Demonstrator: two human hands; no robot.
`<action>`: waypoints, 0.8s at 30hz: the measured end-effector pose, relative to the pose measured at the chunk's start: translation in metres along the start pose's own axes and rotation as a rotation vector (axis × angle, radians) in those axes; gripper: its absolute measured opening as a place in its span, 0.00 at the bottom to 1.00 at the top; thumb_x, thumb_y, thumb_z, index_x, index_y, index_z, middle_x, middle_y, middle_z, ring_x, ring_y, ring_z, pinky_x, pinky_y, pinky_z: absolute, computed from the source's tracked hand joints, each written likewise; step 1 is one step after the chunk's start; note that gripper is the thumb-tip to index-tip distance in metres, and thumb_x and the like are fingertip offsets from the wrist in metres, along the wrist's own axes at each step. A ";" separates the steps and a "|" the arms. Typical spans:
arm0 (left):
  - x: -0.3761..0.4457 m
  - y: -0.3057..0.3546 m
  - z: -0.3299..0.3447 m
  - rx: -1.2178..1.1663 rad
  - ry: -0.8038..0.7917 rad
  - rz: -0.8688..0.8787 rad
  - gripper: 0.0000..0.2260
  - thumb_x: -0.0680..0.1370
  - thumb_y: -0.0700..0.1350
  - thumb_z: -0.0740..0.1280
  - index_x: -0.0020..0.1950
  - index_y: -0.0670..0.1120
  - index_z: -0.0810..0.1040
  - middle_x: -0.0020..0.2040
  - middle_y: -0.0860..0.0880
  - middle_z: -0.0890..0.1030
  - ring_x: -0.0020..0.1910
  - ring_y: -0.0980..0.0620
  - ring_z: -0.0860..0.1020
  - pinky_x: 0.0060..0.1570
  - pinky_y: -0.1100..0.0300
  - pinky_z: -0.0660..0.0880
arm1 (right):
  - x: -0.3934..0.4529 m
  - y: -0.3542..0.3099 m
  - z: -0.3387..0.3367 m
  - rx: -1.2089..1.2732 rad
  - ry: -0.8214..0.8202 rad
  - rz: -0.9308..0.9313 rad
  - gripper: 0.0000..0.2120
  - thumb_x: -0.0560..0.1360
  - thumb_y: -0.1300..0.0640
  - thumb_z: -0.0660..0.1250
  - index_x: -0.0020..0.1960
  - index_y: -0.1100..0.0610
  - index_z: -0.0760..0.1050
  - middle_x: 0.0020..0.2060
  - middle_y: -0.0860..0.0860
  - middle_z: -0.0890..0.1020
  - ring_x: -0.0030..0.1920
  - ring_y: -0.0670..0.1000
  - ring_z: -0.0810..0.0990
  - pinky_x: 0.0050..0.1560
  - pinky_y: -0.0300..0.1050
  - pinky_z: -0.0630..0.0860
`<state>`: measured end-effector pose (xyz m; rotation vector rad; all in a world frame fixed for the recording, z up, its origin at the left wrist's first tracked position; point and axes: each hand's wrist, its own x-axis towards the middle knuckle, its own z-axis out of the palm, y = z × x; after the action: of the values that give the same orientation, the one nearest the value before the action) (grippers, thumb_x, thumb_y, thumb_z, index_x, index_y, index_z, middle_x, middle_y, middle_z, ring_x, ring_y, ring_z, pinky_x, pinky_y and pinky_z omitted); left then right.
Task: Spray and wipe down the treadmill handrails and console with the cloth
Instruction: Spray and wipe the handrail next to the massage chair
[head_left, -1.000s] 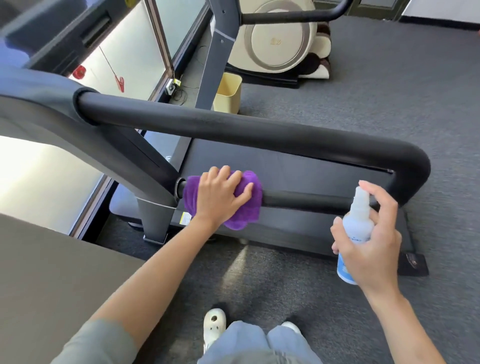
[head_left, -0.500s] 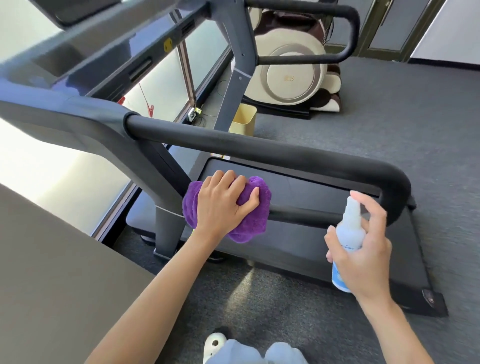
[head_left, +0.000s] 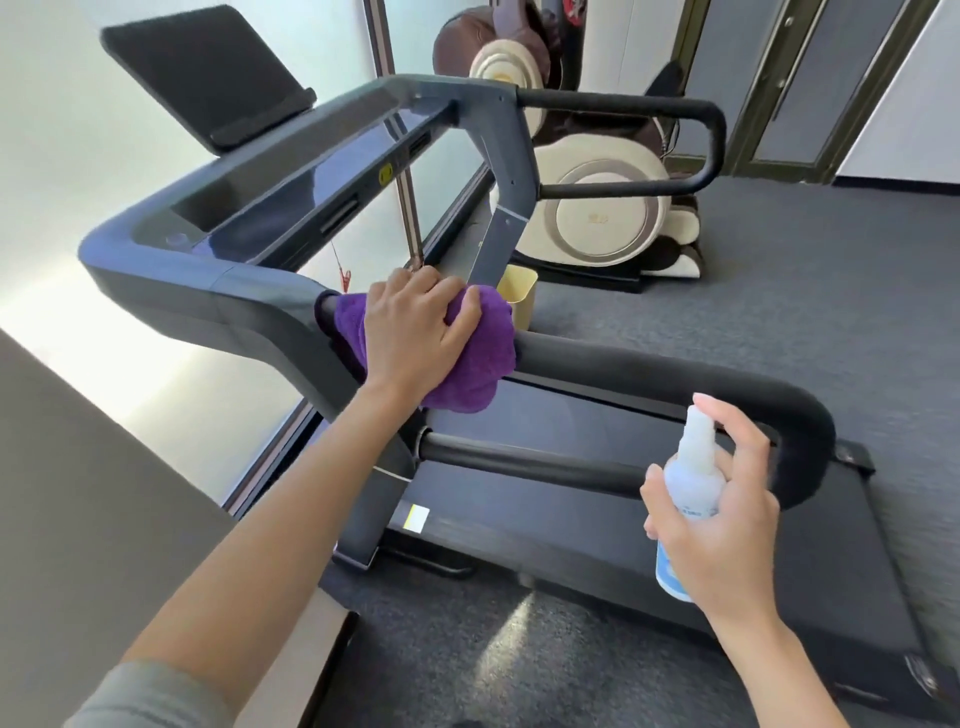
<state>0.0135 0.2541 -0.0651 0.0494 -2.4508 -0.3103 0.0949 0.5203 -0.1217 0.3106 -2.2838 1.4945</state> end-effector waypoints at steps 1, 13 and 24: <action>-0.002 -0.007 0.001 -0.002 -0.013 0.018 0.21 0.80 0.57 0.54 0.51 0.46 0.82 0.46 0.48 0.81 0.49 0.45 0.75 0.52 0.52 0.66 | -0.001 0.001 0.000 -0.005 0.001 0.001 0.29 0.71 0.56 0.68 0.65 0.34 0.64 0.52 0.56 0.82 0.38 0.60 0.83 0.48 0.54 0.81; -0.003 0.067 0.019 0.153 -0.112 0.053 0.20 0.80 0.57 0.54 0.47 0.50 0.83 0.44 0.49 0.82 0.46 0.44 0.76 0.46 0.52 0.67 | 0.014 0.004 0.007 0.021 -0.006 0.003 0.30 0.71 0.59 0.68 0.66 0.35 0.64 0.50 0.56 0.83 0.39 0.62 0.82 0.47 0.62 0.81; -0.008 0.003 -0.003 0.063 -0.045 -0.076 0.20 0.80 0.59 0.55 0.49 0.46 0.79 0.46 0.47 0.79 0.49 0.43 0.74 0.51 0.50 0.68 | 0.032 0.009 -0.005 -0.031 -0.052 -0.040 0.31 0.73 0.64 0.67 0.69 0.40 0.65 0.45 0.33 0.76 0.40 0.41 0.78 0.47 0.26 0.71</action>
<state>0.0221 0.2574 -0.0667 0.1643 -2.5070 -0.2693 0.0642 0.5289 -0.1133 0.3879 -2.3249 1.4463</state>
